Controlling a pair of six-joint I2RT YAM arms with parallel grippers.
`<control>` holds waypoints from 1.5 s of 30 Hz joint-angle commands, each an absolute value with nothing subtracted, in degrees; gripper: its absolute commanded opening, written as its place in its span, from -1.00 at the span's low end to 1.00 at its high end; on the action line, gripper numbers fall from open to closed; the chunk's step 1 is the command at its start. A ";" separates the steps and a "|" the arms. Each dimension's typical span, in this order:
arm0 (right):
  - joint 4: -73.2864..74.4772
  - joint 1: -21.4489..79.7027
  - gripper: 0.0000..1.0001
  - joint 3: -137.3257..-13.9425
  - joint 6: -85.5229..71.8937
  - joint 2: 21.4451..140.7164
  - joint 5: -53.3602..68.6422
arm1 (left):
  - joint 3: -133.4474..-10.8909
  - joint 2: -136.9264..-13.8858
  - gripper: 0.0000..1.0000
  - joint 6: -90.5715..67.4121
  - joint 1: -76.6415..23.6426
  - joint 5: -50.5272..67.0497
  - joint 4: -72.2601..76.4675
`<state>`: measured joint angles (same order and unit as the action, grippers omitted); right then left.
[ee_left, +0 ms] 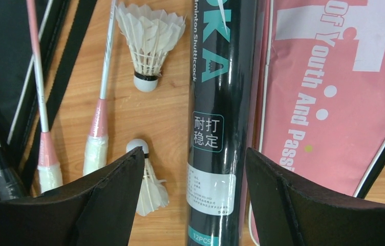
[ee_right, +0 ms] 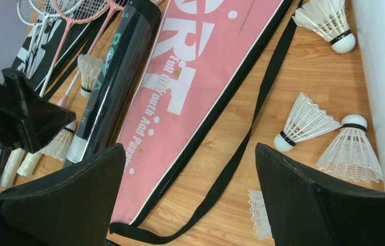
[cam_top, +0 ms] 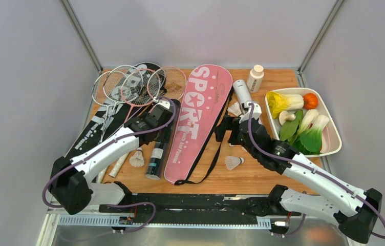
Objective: Pack up the badminton gear
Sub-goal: Open the lid of the shuttle tube.
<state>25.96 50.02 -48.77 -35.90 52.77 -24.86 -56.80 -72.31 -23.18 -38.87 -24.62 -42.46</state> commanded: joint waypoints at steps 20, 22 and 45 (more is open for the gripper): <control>15.96 50.14 1.00 -43.71 -29.80 46.19 -17.61 | -55.49 -91.44 0.62 -27.66 -35.51 -17.80 -34.81; 15.78 50.10 1.00 -43.77 -29.90 46.59 -17.66 | -54.68 -91.10 0.52 -27.90 -35.55 -17.76 -34.45; 20.78 46.53 0.43 -74.09 -16.03 61.94 -6.20 | -52.87 -55.72 -0.37 -11.42 -35.51 8.91 -34.37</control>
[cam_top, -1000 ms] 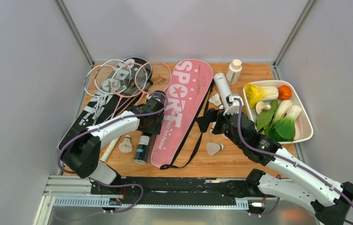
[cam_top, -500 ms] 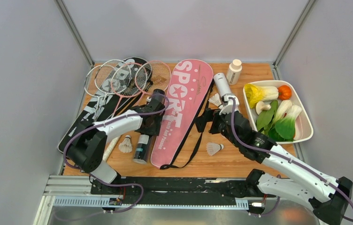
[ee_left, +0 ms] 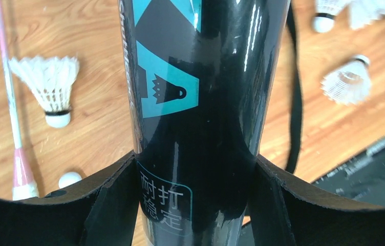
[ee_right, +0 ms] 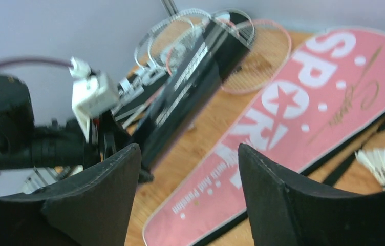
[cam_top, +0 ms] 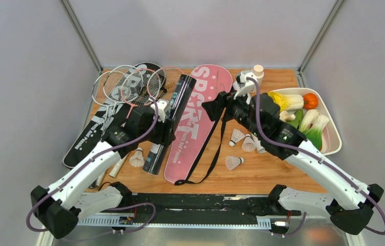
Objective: Pack up the badminton gear
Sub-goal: Open the lid of the shuttle tube.
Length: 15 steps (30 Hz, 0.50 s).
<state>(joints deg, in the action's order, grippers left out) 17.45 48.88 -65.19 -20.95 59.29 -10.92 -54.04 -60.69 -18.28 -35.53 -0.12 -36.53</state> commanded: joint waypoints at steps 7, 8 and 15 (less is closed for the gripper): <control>23.67 44.13 0.28 -81.95 -11.92 64.97 6.45 | -45.24 -44.40 -0.45 -4.17 -35.56 18.83 -29.51; 24.28 43.81 0.26 -82.38 -11.96 65.28 7.41 | -44.27 -42.74 -0.47 -3.37 -35.58 19.61 -28.91; 27.59 40.21 0.23 -83.08 -13.88 67.69 16.66 | -39.27 -36.15 -0.50 2.39 -35.60 22.67 -24.02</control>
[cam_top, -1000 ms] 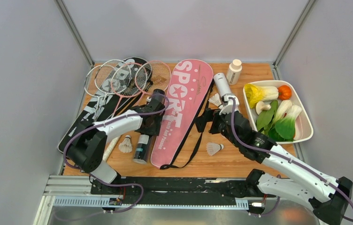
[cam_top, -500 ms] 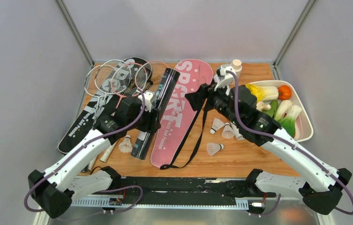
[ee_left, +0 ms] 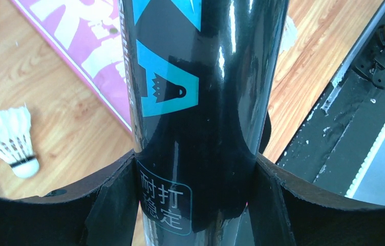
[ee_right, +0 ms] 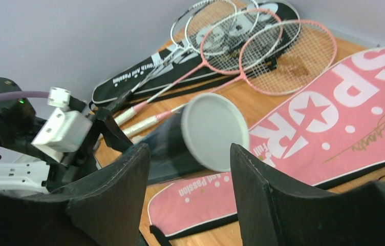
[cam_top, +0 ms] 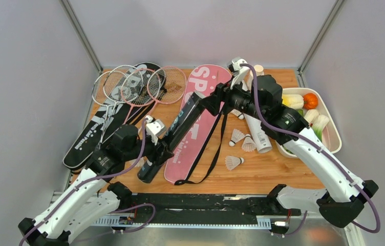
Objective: Pack up the badminton gear
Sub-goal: Open the lid of the shuttle tube.
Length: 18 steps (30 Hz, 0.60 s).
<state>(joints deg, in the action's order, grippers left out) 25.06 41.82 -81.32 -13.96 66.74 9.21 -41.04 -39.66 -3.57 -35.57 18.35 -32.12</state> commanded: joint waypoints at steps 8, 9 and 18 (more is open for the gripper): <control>26.53 39.99 0.15 -83.43 -13.34 69.56 23.71 | -35.62 -29.89 -0.48 9.39 -35.62 24.14 -20.44; 26.32 39.99 0.06 -83.04 -13.36 69.49 24.60 | -35.79 -30.06 -0.48 9.57 -35.62 23.81 -20.58; 25.25 39.84 -0.98 -79.94 -12.30 67.64 27.39 | -36.55 -31.03 -0.62 10.14 -35.60 19.46 -20.24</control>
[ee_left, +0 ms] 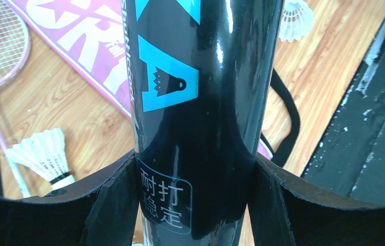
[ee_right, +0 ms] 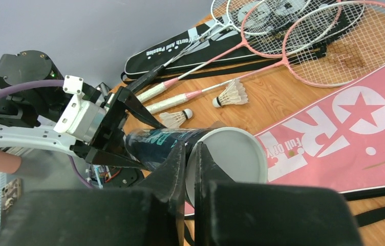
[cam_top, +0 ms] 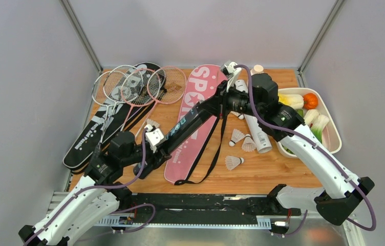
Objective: Pack up the badminton gear
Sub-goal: Open the lid of the shuttle tube.
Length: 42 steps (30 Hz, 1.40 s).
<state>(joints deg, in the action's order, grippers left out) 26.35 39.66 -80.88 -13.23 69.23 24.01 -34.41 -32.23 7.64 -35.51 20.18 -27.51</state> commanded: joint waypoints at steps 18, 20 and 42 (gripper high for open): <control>22.36 32.24 -1.00 -86.47 -9.14 64.49 26.06 | -30.31 -27.43 -1.00 14.89 -35.64 16.74 -14.31; 22.23 31.80 -1.00 -86.80 -9.32 64.05 26.50 | -30.16 -27.09 -1.00 15.00 -35.61 16.31 -14.56; 20.90 27.36 -1.00 -91.34 -11.77 60.84 38.32 | -26.57 -20.41 -1.00 19.72 -35.62 14.97 -14.22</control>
<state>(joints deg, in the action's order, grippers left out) 27.05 29.78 -86.98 -11.88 64.42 39.09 -27.51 -20.62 17.37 -35.92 15.92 -11.31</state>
